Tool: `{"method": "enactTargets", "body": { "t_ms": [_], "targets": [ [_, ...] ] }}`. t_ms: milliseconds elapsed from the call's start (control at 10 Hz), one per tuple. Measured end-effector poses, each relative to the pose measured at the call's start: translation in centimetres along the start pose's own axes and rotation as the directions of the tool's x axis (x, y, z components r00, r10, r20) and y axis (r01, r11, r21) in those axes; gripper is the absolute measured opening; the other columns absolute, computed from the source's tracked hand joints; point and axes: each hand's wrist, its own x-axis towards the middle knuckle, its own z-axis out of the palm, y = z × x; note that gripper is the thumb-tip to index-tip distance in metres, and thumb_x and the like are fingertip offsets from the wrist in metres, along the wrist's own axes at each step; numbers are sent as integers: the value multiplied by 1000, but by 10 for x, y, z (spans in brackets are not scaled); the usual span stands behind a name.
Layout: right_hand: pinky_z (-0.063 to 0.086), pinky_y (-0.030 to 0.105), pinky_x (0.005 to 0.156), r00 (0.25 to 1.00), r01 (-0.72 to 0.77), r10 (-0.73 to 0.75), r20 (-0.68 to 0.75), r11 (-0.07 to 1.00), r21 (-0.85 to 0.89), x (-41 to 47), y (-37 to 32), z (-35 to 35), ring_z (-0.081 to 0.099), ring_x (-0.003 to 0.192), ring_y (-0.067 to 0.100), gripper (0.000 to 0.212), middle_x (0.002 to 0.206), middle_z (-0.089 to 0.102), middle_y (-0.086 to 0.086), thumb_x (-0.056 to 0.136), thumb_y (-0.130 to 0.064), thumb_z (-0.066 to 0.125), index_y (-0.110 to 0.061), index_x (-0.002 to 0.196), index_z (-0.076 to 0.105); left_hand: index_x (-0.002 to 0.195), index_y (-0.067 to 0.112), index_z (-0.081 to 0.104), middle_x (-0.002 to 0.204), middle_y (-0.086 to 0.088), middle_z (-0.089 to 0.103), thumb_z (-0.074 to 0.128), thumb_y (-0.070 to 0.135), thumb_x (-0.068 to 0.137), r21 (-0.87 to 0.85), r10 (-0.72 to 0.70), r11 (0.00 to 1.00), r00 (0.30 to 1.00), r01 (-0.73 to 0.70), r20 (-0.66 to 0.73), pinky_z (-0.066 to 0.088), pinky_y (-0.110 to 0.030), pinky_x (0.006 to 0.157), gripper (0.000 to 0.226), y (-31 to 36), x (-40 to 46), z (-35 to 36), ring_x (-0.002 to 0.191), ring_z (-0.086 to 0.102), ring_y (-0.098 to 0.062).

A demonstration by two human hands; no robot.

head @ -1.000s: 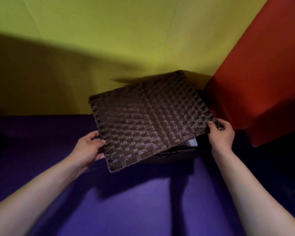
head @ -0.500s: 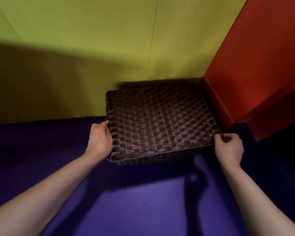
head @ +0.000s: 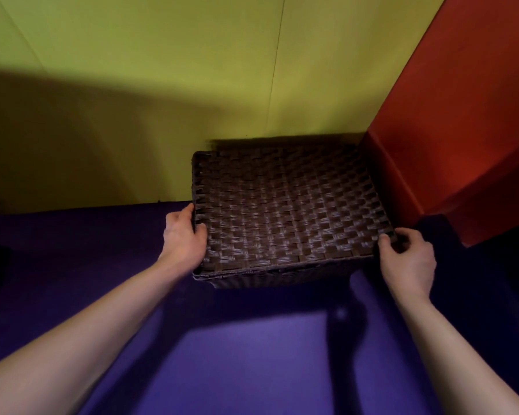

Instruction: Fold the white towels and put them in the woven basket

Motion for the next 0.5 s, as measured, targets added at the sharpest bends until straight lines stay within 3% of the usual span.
{"method": "enactTargets", "body": {
  "t_ms": [100, 300, 400, 500],
  "targets": [
    [48, 47, 96, 1000, 16, -16, -10, 1000, -13, -3, -1, -1, 59, 108, 40, 39, 117, 58, 20, 92, -39, 67, -18, 125, 65, 148, 22, 42, 135, -12, 51, 40, 53, 85, -11, 13, 1000, 1000, -14, -10, 49, -53, 103, 70, -7, 6, 4, 112, 59, -33],
    [46, 46, 96, 999, 32, -32, -6, 999, -37, -3, 1, 1, 58, 108, 41, 43, 119, 58, 21, 92, -40, 66, -17, 128, 61, 153, 16, 36, 142, -16, 44, 54, 35, 95, -52, 0, 999, 999, -2, -37, 45, -51, 108, 64, -2, -1, 5, 118, 58, -34],
    [40, 55, 101, 990, 112, -125, -67, 979, -168, -4, -3, 1, 52, 117, 45, 54, 131, 52, 23, 92, -42, 64, -15, 138, 53, 154, 14, 34, 147, -16, 38, 55, 26, 99, 14, 47, 999, 994, -46, -96, 40, -49, 112, 60, 4, -7, 0, 126, 51, -37],
    [39, 53, 101, 919, 385, -394, -21, 906, -179, -7, -31, 9, 51, 120, 39, 52, 136, 52, 16, 92, -35, 63, -16, 140, 55, 150, 17, 43, 146, -14, 44, 56, 24, 98, 163, 219, 968, 963, -193, -159, 41, -52, 108, 54, 24, -13, -17, 126, 48, -38]
  ]
}}
